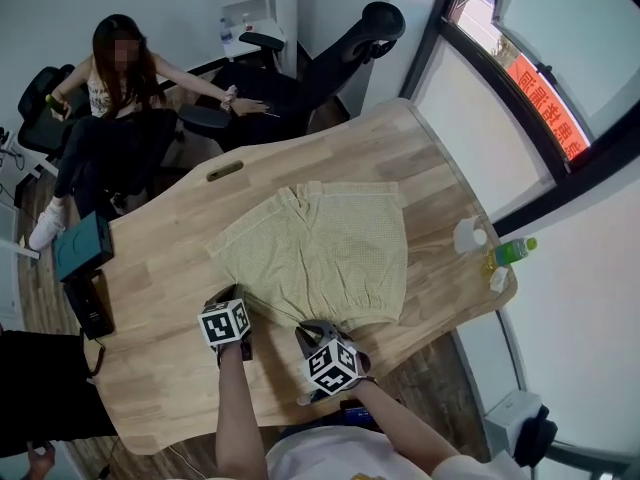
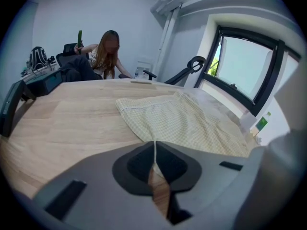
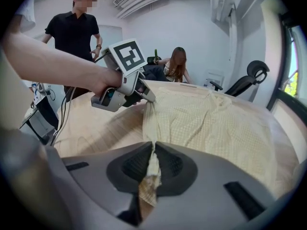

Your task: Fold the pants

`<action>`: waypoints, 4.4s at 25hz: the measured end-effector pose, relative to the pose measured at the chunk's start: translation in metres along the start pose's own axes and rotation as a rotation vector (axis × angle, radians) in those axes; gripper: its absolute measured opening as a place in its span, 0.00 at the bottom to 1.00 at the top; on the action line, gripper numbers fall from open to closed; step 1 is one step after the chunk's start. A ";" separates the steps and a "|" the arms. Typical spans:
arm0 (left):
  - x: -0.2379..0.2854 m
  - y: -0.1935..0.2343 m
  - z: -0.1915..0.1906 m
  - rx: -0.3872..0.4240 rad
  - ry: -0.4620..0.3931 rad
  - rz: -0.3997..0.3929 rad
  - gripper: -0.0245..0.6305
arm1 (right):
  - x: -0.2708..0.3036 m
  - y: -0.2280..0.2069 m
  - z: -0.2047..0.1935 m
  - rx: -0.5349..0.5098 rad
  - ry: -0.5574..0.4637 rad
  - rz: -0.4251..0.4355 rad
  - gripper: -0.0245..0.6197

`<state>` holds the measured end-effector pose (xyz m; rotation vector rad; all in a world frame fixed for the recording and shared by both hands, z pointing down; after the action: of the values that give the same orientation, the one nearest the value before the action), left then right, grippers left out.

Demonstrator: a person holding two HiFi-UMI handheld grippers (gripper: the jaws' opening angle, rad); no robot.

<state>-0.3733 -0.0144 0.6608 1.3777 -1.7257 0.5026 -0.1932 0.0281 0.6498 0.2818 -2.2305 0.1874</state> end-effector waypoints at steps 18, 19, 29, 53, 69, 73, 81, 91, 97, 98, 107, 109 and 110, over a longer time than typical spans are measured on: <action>-0.039 -0.056 0.079 0.023 -0.171 -0.095 0.06 | -0.052 -0.034 0.028 0.173 -0.149 -0.048 0.07; -0.039 -0.062 0.083 0.030 -0.176 -0.098 0.06 | -0.055 -0.037 0.028 0.168 -0.154 -0.053 0.07; -0.032 -0.139 0.129 0.262 -0.208 -0.129 0.06 | -0.087 -0.072 0.023 0.247 -0.224 -0.100 0.07; 0.067 -0.368 0.129 0.836 -0.032 -0.332 0.06 | -0.140 -0.183 -0.091 0.602 -0.171 -0.376 0.07; 0.135 -0.384 0.075 0.727 0.189 -0.467 0.35 | -0.108 -0.221 -0.163 0.723 0.014 -0.414 0.07; 0.115 -0.378 0.094 0.664 0.124 -0.489 0.46 | -0.111 -0.223 -0.162 0.697 0.006 -0.434 0.08; 0.074 -0.329 0.124 0.531 0.043 -0.489 0.46 | -0.136 -0.228 -0.134 0.619 -0.079 -0.516 0.19; 0.060 -0.264 0.099 0.428 0.079 -0.432 0.44 | -0.104 -0.220 -0.065 0.494 -0.145 -0.408 0.25; 0.057 -0.231 0.095 0.360 0.076 -0.400 0.39 | -0.070 -0.224 -0.031 0.344 -0.080 -0.350 0.29; 0.056 -0.227 0.095 0.348 0.072 -0.396 0.38 | -0.065 -0.227 -0.029 0.327 -0.066 -0.354 0.29; 0.057 -0.208 0.088 0.311 0.080 -0.382 0.36 | -0.039 -0.238 -0.036 0.202 0.073 -0.439 0.32; 0.058 -0.208 0.088 0.308 0.078 -0.382 0.35 | -0.036 -0.237 -0.038 0.181 0.082 -0.442 0.17; 0.057 -0.209 0.089 0.303 0.077 -0.385 0.34 | -0.035 -0.237 -0.037 0.180 0.079 -0.437 0.07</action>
<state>-0.2132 -0.1796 0.6176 1.8308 -1.3125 0.6049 -0.0806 -0.1868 0.6542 0.8329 -2.0205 0.1584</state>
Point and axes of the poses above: the fingertips, and each gripper's own axes: x forward along the fingers, y to its left, z out of its top, the point moved 2 cm from there along -x, backward along the fingers, and after that the axes turned 5 degrees about y, right-handed, at the moved point
